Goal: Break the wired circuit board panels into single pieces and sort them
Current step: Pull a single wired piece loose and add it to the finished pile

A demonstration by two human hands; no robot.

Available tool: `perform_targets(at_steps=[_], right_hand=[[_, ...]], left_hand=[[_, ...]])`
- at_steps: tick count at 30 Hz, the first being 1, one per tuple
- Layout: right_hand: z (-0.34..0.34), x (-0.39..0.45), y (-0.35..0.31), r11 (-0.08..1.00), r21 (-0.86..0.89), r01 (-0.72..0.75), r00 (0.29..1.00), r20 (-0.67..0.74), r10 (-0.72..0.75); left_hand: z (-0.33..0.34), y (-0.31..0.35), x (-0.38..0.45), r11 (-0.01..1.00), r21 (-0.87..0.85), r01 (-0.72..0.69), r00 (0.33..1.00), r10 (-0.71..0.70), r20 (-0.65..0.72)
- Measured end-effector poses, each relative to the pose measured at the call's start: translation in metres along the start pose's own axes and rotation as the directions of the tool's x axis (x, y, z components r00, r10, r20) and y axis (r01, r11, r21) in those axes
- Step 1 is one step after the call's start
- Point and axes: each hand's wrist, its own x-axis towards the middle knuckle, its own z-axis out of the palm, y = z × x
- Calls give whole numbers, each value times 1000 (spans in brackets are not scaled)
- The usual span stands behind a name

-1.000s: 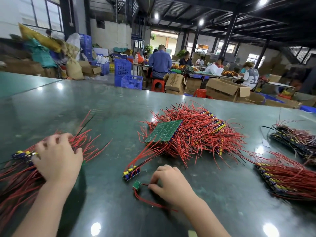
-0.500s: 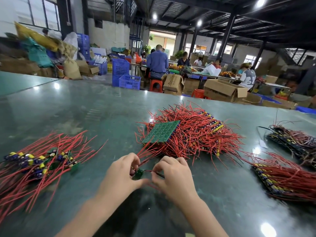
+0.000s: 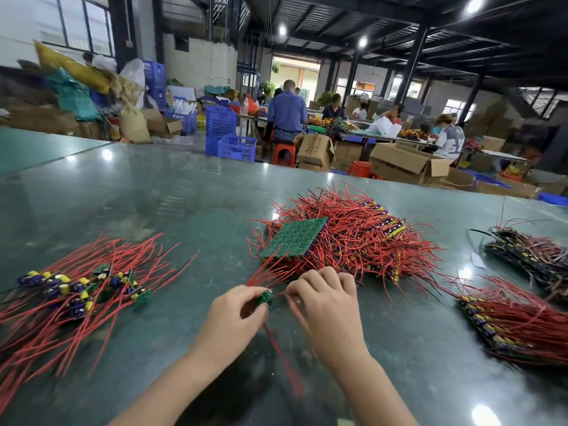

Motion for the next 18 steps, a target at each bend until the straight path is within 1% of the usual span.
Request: perform_targets(at_steps=[1, 2, 3, 4, 5, 6, 7, 8, 9, 10, 11, 12, 13, 14, 15, 16, 18], right_hand=[[0, 0, 1, 1000, 1, 5, 1000, -10, -5], [1, -1, 2, 1000, 13, 4, 1000, -23, -3], [2, -1, 3, 999, 34, -3, 999, -41, 4], [3, -2, 3, 998, 56, -13, 998, -65, 16], [4, -2, 3, 997, 73, -21, 996, -90, 28], [5, -2, 2, 996, 89, -27, 993, -109, 36], [5, -2, 0, 993, 115, -33, 991, -122, 46], [5, -2, -4, 983, 177, -47, 989, -128, 71], [4, -1, -7, 954, 288, -87, 984, -127, 128], [3, 0, -10, 886, 435, -160, 969, -103, 226], [1, 1, -12, 773, 580, -256, 938, -45, 344], [-1, 3, -13, 632, 690, -352, 897, 55, 439], [-2, 4, -12, 491, 747, -449, 853, 193, 486], [-2, 6, -11, 386, 756, -529, 815, 325, 480], [-1, 6, -10, 322, 746, -582, 789, 422, 447], [-2, 6, -9, 290, 736, -612, 774, 480, 413], [-3, 5, -9, 280, 730, -623, 771, 514, 375]], left_hand=[[1, 1, 0, 995, -67, 79, 996, -76, 48], [2, 3, 0, 969, -170, 178, 981, -163, 102], [4, 4, 1, 908, -300, 292, 954, -253, 163], [6, 4, 2, 805, -431, 408, 912, -334, 239], [6, 5, 2, 675, -534, 508, 861, -390, 327], [6, 6, 3, 550, -598, 582, 813, -413, 411], [4, 7, 3, 444, -634, 633, 773, -413, 481], [2, 8, 4, 360, -655, 665, 744, -398, 536], [0, 9, 4, 300, -666, 683, 727, -375, 576], [-1, 10, 4, 259, -676, 690, 719, -353, 598], [-3, 11, 5, 227, -689, 688, 719, -338, 607], [-4, 12, 5, 201, -701, 684, 721, -330, 609], [-5, 12, 5, 180, -709, 682, 721, -325, 612], [-5, 11, 5, 169, -708, 685, 718, -321, 618], [-6, 11, 4, 164, -701, 695, 709, -317, 630], [-6, 11, 3, 163, -689, 706, 699, -313, 643], [-6, 12, 2, 176, -668, 723, 685, -310, 660]])
